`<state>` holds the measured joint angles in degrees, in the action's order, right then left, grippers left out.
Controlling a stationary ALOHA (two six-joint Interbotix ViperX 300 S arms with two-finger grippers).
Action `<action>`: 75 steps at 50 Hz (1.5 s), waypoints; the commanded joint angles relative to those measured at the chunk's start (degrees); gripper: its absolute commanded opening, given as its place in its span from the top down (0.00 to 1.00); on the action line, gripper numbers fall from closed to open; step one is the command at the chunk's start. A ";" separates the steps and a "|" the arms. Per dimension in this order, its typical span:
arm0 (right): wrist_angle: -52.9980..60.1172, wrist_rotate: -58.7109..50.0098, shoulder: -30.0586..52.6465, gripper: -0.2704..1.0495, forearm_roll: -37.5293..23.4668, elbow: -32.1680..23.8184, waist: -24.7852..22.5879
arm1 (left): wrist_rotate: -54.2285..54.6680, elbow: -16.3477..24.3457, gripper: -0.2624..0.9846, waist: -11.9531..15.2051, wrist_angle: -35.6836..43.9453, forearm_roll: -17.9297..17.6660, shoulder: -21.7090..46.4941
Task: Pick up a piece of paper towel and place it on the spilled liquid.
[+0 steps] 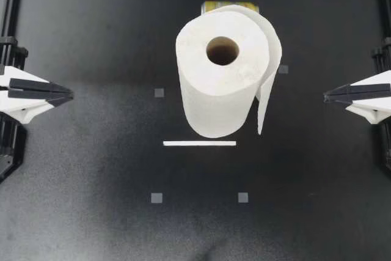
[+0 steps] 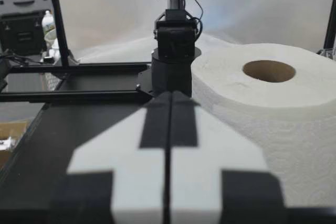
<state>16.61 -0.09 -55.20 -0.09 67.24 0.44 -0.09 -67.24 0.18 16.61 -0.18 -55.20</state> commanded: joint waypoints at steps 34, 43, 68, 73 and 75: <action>-56.25 -2.55 13.10 0.72 -2.90 -25.05 0.09 | -0.09 17.14 0.67 4.04 -0.70 -0.88 21.27; -72.69 -12.39 19.69 0.72 -12.48 -31.82 -5.45 | -0.44 25.40 0.67 6.86 -6.06 -0.70 29.62; -111.88 -63.46 44.82 0.72 -61.17 -38.67 -41.57 | -4.57 37.79 0.67 8.79 -17.05 -0.18 40.25; -111.88 -71.19 49.57 0.72 -63.63 -38.85 -42.19 | -4.57 38.58 0.67 8.88 -18.46 -0.09 41.40; -111.80 -75.06 51.33 0.71 -65.39 -39.20 -42.63 | -4.57 38.85 0.67 8.96 -19.25 -0.09 41.75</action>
<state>-94.92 -71.28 -5.54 -63.11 29.79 -41.22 -4.75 -30.32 8.79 -2.11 -0.35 -13.36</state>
